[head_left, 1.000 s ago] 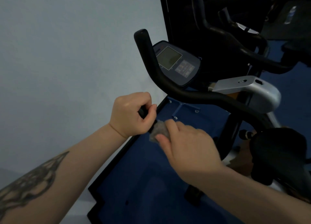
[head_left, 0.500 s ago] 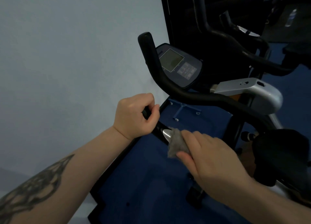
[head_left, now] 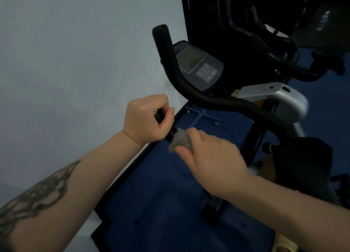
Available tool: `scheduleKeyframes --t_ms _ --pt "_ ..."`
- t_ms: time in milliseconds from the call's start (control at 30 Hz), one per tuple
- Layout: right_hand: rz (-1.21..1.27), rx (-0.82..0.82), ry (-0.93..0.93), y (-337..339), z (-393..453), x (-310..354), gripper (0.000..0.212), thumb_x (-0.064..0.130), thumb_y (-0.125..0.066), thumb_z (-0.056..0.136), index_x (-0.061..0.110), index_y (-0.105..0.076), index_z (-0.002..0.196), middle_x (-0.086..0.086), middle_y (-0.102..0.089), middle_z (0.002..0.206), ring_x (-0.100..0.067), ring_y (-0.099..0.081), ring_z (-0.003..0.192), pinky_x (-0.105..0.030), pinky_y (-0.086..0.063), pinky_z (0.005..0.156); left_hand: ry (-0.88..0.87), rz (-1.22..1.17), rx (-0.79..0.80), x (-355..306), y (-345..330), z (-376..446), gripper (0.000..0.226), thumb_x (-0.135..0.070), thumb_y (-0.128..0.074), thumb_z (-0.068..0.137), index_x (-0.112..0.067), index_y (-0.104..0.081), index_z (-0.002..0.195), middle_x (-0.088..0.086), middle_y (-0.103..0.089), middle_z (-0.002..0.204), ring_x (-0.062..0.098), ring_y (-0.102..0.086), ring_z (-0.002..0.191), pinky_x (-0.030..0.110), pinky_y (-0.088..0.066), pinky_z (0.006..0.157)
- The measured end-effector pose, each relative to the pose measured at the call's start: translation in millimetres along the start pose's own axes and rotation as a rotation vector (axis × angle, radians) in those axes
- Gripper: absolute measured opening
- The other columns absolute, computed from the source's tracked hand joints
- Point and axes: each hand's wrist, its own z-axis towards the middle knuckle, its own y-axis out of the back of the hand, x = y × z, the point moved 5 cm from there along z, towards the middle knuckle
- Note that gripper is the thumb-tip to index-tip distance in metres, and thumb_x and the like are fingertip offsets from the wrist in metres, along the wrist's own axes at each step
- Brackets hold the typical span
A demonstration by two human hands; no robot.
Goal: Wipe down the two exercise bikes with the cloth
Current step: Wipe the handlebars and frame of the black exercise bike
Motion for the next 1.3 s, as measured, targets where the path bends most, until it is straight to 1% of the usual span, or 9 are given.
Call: scheduleKeyframes --t_ms 233,367,467,567,667,800,967,1067,1300 --pt "0.418 0.574 0.178 1.0 -3.5 -37.3 0.034 0.055 -0.024 0.1 0.028 -0.031 0.118 0.008 -0.055 0.095 -0.01 -0.057 0.081 -0.033 -0.047 0.075 0.214 0.199 -0.149 -10.0 3.3 -8.6 0.022 -0.015 -0.058 0.084 -0.009 -0.054 0.063 -0.001 -0.053 0.06 0.015 -0.045 0.052 0.032 -0.038 0.044" --pt "0.437 0.819 0.266 1.0 4.3 -48.9 0.031 0.054 -0.027 0.101 0.027 -0.026 0.117 0.002 -0.057 0.097 -0.013 -0.056 0.084 -0.029 -0.047 0.08 0.53 0.154 -0.348 -21.4 -5.7 -28.1 0.005 -0.015 -0.057 0.091 -0.01 -0.058 0.091 -0.001 -0.054 0.095 0.012 -0.052 0.085 0.024 -0.044 0.068" --pt "0.328 0.938 0.384 0.8 6.7 -56.8 0.028 0.054 -0.029 0.101 0.027 -0.028 0.109 0.005 -0.055 0.095 -0.007 -0.054 0.081 -0.025 -0.042 0.074 0.723 0.019 -0.362 -32.8 -17.9 -40.5 0.038 -0.017 -0.054 0.098 -0.013 -0.045 0.135 -0.007 -0.043 0.128 0.009 -0.047 0.117 0.011 -0.035 0.098" --pt "0.224 0.959 0.522 5.5 10.2 -67.9 0.023 0.055 -0.035 0.099 0.032 -0.033 0.095 0.011 -0.051 0.083 -0.001 -0.049 0.071 -0.019 -0.034 0.062 0.975 -0.178 -0.397 -35.3 -26.6 -49.6 0.067 -0.032 -0.055 0.099 -0.025 -0.015 0.153 -0.011 -0.036 0.148 -0.001 -0.04 0.128 0.002 -0.029 0.1" --pt "0.127 0.934 0.683 17.3 19.2 -84.9 0.023 0.051 -0.042 0.099 0.035 -0.038 0.083 0.011 -0.051 0.081 0.001 -0.048 0.07 -0.02 -0.032 0.064 1.178 -0.293 -0.434 -39.5 -35.9 -60.1 0.06 -0.04 -0.055 0.097 -0.024 -0.028 0.148 -0.006 -0.052 0.135 -0.006 -0.052 0.112 0.019 -0.044 0.099" --pt "0.016 0.893 0.815 19.9 25.2 -99.3 0.023 0.051 -0.04 0.099 0.034 -0.04 0.084 0.01 -0.052 0.084 -0.003 -0.049 0.075 -0.029 -0.039 0.071 1.2 -0.214 -0.571 -66.1 -53.1 -68.4 0.042 -0.033 -0.054 0.098 -0.028 -0.037 0.136 -0.013 -0.057 0.103 -0.011 -0.056 0.082 0.005 -0.043 0.066" --pt "0.005 0.877 0.862 3.4 14.3 -82.6 0.037 0.054 -0.025 0.101 0.025 -0.046 0.107 0.005 -0.058 0.098 -0.017 -0.056 0.088 -0.037 -0.043 0.082 1.299 -0.235 -0.685 -82.0 -64.4 -73.0 0.036 -0.041 -0.055 0.097 -0.038 -0.037 0.127 -0.013 -0.06 0.1 0.006 -0.063 0.083 0.02 -0.051 0.069" --pt "0.095 0.817 0.952 10.0 14.2 -96.2 0.025 0.05 -0.035 0.101 0.028 -0.042 0.091 0.011 -0.051 0.086 -0.011 -0.05 0.08 -0.037 -0.042 0.076 1.353 -0.197 -0.624 -84.8 -66.2 -75.9 0.039 -0.047 -0.056 0.095 -0.036 -0.038 0.127 -0.014 -0.059 0.094 -0.004 -0.059 0.075 0.013 -0.047 0.06" --pt "0.024 0.916 0.979 -5.1 13.6 -76.0 0.033 0.062 -0.031 0.096 0.03 -0.034 0.091 0.01 -0.049 0.083 -0.007 -0.049 0.075 -0.032 -0.039 0.071 1.406 -0.136 -0.562 -91.8 -65.6 -71.4 0.041 -0.042 -0.051 0.098 -0.025 -0.036 0.132 -0.003 -0.059 0.091 0.012 -0.057 0.075 0.037 -0.052 0.073"
